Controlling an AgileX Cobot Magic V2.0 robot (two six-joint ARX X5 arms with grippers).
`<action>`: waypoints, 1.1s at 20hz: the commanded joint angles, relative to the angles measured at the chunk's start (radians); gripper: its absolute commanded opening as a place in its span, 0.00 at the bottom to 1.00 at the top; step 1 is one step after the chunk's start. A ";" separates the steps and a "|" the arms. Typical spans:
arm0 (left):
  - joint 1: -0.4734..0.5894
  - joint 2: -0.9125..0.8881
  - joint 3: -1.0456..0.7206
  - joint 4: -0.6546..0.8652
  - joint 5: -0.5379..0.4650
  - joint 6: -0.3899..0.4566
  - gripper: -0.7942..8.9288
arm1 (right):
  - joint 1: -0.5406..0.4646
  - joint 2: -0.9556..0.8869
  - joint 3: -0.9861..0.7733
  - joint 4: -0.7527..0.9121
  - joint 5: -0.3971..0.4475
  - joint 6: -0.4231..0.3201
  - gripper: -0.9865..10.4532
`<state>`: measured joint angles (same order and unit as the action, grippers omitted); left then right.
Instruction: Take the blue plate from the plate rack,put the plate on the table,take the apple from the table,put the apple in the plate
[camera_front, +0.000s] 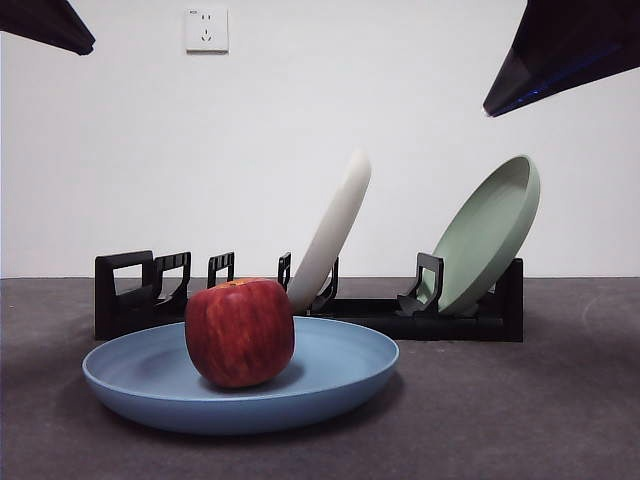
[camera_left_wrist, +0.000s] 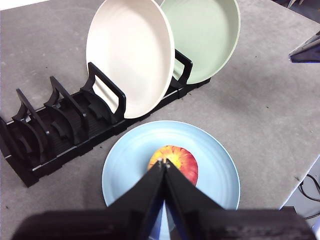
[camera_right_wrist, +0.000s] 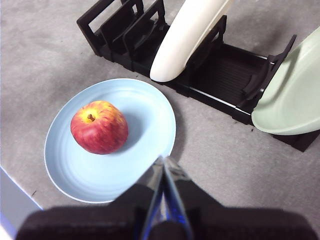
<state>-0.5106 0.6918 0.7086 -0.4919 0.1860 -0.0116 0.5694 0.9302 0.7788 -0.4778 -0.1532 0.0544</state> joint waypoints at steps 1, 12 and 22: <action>0.002 -0.001 -0.002 0.004 0.000 -0.005 0.08 | 0.001 -0.001 -0.004 0.004 0.003 -0.003 0.09; 0.195 -0.254 -0.049 0.021 0.005 0.089 0.08 | 0.001 -0.001 -0.004 0.004 0.003 -0.003 0.09; 0.518 -0.582 -0.525 0.331 0.002 0.090 0.08 | 0.001 -0.001 -0.004 0.004 0.003 -0.003 0.09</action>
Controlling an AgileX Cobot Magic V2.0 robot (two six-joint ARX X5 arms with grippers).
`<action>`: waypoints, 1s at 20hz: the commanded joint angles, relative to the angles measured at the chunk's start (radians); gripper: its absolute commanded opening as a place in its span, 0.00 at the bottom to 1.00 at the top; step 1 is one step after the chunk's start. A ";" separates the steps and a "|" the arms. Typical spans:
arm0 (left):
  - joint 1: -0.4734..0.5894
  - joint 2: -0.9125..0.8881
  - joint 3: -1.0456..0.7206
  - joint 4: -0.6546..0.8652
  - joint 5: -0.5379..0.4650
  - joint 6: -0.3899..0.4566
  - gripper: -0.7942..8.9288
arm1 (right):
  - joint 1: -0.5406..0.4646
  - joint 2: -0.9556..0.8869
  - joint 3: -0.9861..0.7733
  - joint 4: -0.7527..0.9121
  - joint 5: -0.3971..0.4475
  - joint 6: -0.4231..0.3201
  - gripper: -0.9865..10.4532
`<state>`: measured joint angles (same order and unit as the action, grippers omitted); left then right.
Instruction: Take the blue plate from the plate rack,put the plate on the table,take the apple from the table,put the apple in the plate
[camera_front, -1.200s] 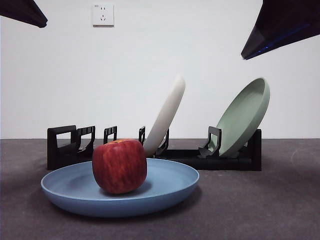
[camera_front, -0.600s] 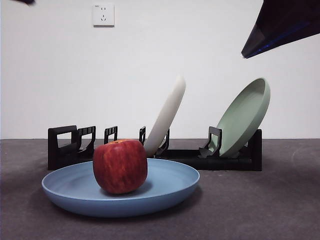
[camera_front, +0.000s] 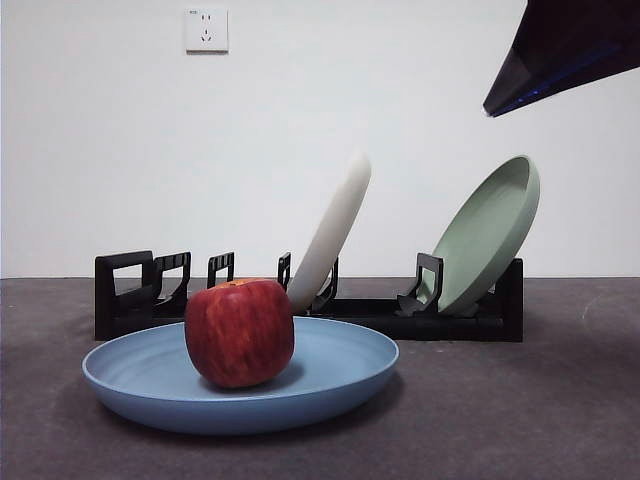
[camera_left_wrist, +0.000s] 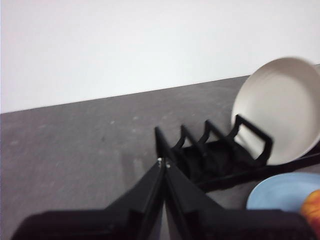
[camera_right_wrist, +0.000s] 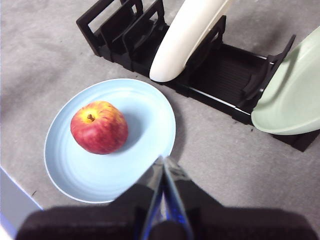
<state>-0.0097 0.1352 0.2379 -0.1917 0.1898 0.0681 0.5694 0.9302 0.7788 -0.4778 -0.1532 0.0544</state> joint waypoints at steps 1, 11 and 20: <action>0.027 -0.045 -0.089 0.043 -0.002 0.010 0.08 | 0.001 -0.001 -0.004 0.004 0.003 -0.003 0.09; 0.044 -0.134 -0.235 0.014 -0.008 -0.027 0.08 | 0.001 -0.001 -0.004 0.004 0.003 -0.003 0.09; 0.044 -0.134 -0.235 0.023 -0.004 -0.027 0.08 | 0.001 -0.001 -0.004 0.003 0.003 -0.003 0.09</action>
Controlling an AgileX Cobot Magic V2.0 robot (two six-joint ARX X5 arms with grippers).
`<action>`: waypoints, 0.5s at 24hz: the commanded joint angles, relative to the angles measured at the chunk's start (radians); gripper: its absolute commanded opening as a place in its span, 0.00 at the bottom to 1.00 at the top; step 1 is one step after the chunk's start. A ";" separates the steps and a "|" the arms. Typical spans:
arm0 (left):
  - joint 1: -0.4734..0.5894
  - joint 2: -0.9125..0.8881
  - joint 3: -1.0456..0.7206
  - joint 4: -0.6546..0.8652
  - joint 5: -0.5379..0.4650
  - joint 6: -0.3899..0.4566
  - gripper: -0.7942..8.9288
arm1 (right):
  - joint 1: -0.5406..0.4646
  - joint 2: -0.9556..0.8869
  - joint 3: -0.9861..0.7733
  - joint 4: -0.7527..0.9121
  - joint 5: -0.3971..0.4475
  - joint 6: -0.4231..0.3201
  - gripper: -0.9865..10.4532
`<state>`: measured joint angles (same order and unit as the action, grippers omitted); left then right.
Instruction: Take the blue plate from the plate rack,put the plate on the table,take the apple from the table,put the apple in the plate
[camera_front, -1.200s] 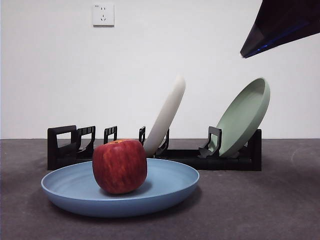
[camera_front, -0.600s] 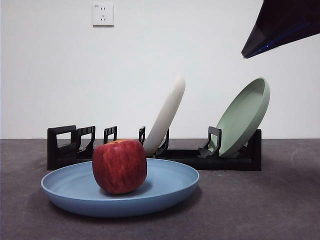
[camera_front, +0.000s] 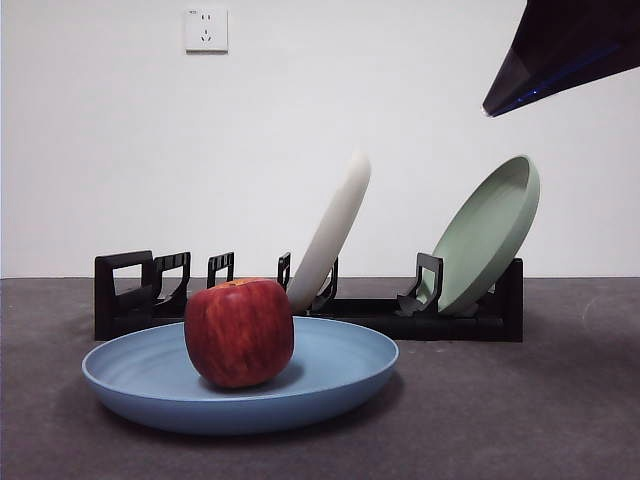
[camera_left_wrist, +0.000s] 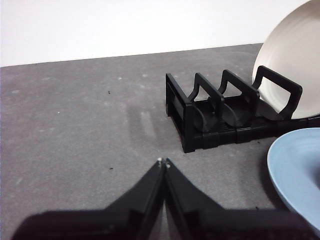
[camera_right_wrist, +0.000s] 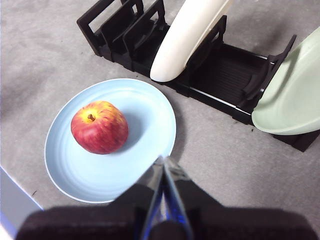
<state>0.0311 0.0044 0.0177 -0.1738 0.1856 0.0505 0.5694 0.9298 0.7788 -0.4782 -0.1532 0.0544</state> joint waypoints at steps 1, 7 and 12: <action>0.003 -0.003 -0.014 0.005 0.000 -0.009 0.08 | 0.001 -0.001 -0.004 0.003 0.003 -0.003 0.09; 0.003 -0.003 -0.014 0.005 0.000 -0.009 0.08 | 0.001 -0.001 -0.004 0.003 0.003 -0.003 0.09; 0.003 -0.003 -0.014 0.005 0.000 -0.009 0.08 | -0.023 -0.055 -0.004 -0.005 0.087 -0.090 0.09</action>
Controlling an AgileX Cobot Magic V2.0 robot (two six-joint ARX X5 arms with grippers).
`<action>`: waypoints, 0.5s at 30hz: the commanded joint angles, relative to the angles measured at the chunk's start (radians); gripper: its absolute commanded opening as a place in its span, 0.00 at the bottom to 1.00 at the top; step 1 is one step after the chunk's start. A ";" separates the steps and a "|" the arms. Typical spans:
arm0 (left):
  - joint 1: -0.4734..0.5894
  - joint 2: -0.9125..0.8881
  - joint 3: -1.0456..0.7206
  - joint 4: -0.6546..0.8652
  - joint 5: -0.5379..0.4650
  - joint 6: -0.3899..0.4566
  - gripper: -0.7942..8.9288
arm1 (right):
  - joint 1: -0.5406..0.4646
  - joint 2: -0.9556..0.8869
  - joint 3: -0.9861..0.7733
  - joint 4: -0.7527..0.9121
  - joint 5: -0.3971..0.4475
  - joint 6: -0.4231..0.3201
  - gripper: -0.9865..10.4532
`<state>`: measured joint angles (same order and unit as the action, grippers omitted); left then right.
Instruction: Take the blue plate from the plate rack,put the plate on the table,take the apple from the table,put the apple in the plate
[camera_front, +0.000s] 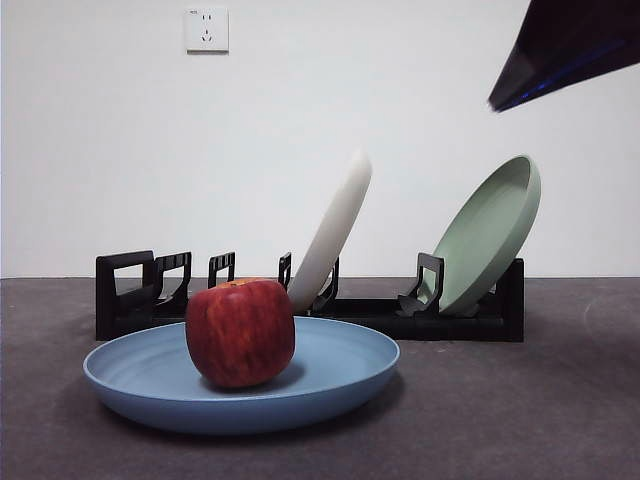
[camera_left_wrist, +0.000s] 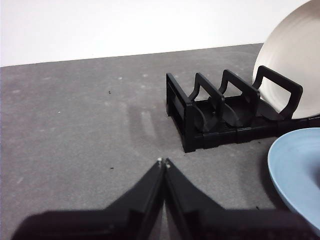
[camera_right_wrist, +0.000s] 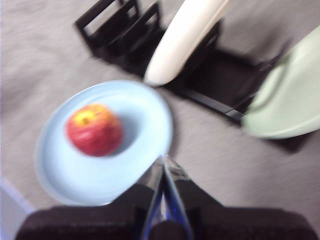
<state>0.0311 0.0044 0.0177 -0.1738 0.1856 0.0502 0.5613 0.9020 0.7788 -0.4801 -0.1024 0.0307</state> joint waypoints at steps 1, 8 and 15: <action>0.003 -0.003 -0.014 0.005 0.000 -0.009 0.08 | -0.037 -0.051 -0.006 -0.004 0.043 -0.097 0.09; 0.003 -0.003 -0.014 0.005 0.000 -0.009 0.08 | -0.293 -0.408 -0.214 0.118 0.026 -0.099 0.09; 0.003 -0.003 -0.014 0.005 0.000 -0.009 0.08 | -0.521 -0.730 -0.548 0.278 0.025 -0.080 0.09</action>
<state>0.0311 0.0044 0.0177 -0.1738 0.1856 0.0479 0.0479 0.1875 0.2573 -0.2134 -0.0769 -0.0612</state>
